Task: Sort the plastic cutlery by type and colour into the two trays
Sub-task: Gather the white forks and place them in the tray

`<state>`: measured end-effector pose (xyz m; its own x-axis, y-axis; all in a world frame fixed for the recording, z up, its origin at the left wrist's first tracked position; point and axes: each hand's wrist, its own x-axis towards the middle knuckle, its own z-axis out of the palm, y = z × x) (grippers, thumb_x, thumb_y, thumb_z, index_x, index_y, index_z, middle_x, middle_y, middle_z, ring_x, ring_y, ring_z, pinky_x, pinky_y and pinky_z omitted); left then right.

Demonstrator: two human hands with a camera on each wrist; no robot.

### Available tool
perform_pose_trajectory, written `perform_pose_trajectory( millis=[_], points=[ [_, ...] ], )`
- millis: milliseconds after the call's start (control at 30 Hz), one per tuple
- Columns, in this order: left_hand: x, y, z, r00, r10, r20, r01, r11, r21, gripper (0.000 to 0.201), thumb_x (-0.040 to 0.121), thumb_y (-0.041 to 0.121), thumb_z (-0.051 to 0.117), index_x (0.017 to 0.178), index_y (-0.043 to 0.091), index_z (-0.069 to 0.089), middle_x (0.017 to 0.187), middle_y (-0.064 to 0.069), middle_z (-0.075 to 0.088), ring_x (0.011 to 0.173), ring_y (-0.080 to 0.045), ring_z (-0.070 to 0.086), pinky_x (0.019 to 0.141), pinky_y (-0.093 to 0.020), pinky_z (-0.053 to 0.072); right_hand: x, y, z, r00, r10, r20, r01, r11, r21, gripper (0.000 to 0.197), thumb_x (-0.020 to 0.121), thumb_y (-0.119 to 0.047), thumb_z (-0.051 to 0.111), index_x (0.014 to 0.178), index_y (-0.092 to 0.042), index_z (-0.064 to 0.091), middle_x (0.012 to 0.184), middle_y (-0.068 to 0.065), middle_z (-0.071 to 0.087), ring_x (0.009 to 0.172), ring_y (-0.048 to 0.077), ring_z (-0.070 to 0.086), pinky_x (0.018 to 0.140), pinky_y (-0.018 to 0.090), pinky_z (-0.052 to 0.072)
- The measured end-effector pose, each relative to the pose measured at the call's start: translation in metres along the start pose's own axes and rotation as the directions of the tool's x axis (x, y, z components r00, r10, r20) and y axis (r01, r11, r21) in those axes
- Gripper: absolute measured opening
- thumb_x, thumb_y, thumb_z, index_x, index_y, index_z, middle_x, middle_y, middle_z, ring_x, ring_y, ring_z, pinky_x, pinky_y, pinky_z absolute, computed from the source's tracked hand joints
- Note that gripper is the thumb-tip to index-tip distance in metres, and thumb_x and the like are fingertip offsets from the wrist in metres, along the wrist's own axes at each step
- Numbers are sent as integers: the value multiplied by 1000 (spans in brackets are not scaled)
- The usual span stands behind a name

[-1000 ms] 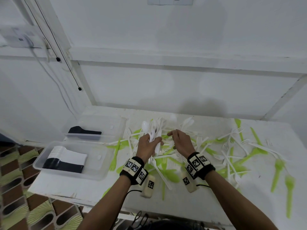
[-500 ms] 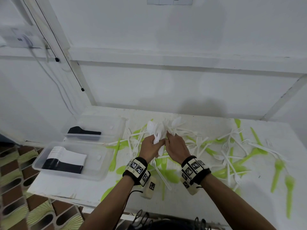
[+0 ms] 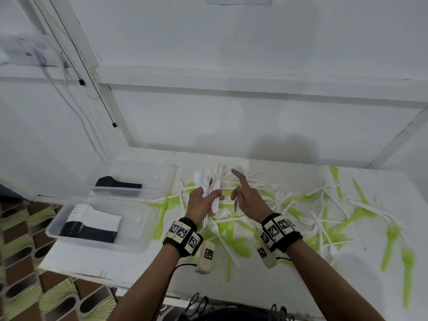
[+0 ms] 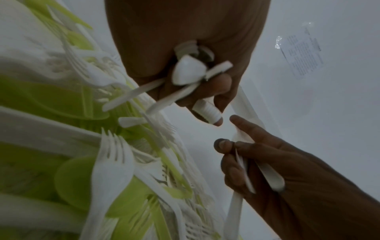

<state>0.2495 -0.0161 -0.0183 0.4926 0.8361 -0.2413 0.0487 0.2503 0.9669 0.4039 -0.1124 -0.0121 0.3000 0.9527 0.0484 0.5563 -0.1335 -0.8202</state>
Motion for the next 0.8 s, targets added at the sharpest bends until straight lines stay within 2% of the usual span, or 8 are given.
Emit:
perform_pose_trajectory(
  millis=[67, 133, 200, 367, 500, 633, 733, 800],
  points=[
    [1, -5, -3, 1000, -25, 18, 25, 999, -28, 12, 93, 13, 72, 98, 3, 68, 78, -10, 74, 41, -11, 48, 37, -21, 33, 0, 0, 2, 1000, 8, 25, -9, 998, 58, 63, 96, 6, 30, 148, -29, 31, 82, 13, 63, 53, 12, 59, 60, 15, 45],
    [1, -9, -5, 997, -32, 74, 35, 998, -45, 23, 94, 13, 70, 112, -1, 69, 79, -12, 73, 40, -12, 43, 37, -21, 31, 2, -4, 5, 999, 53, 4, -52, 979, 199, 42, 97, 6, 27, 124, -23, 41, 76, 12, 57, 48, 13, 50, 57, 25, 44],
    [0, -11, -5, 991, -28, 133, 35, 998, -48, 26, 95, 13, 69, 117, 0, 69, 79, -12, 71, 39, -13, 39, 36, -22, 30, 3, -10, 5, 996, 84, -13, -73, 928, 364, 23, 102, 4, 24, 108, -15, 37, 72, 6, 51, 48, 17, 40, 51, 28, 38],
    [-2, -10, 0, 990, -58, 131, 74, 990, -122, 14, 97, 14, 66, 102, 1, 66, 85, -16, 70, 35, -11, 32, 38, -20, 31, 5, -21, -3, 997, 68, -27, -46, 874, 484, 6, 110, -9, 31, 108, -13, 36, 66, 4, 48, 49, 18, 36, 46, 28, 33],
    [0, -10, 3, 995, -31, 90, 46, 984, -170, 28, 95, 20, 69, 116, 1, 64, 86, -15, 73, 35, -10, 32, 39, -22, 31, 2, -19, 0, 994, 104, -25, -77, 856, 511, 5, 110, -12, 34, 110, -15, 38, 67, 4, 44, 48, 18, 35, 46, 27, 34],
    [1, -10, 10, 1000, -2, -13, 1, 995, -97, 43, 88, 25, 78, 112, -8, 65, 65, -10, 63, 43, -17, 47, 43, -24, 39, -5, -19, 7, 990, 128, -57, -96, 916, 389, 15, 108, -11, 36, 119, -21, 43, 63, -4, 51, 50, 16, 45, 47, 27, 40],
    [2, -13, 14, 999, 9, -51, -12, 999, -52, 31, 90, 21, 76, 103, -6, 68, 85, -12, 78, 63, -30, 61, 56, -33, 48, -5, -20, 9, 987, 55, -149, -45, 997, 70, 29, 102, -4, 39, 124, -21, 46, 72, 9, 64, 48, 10, 51, 46, 31, 44],
    [2, -15, 16, 999, 24, -36, -24, 999, 22, 28, 91, 19, 74, 104, -5, 68, 86, -11, 78, 59, -30, 58, 48, -28, 46, -3, -17, 11, 996, -16, -84, 5, 992, -126, 30, 94, 6, 41, 115, -15, 44, 75, 13, 64, 48, 20, 46, 48, 36, 40]
  ],
)
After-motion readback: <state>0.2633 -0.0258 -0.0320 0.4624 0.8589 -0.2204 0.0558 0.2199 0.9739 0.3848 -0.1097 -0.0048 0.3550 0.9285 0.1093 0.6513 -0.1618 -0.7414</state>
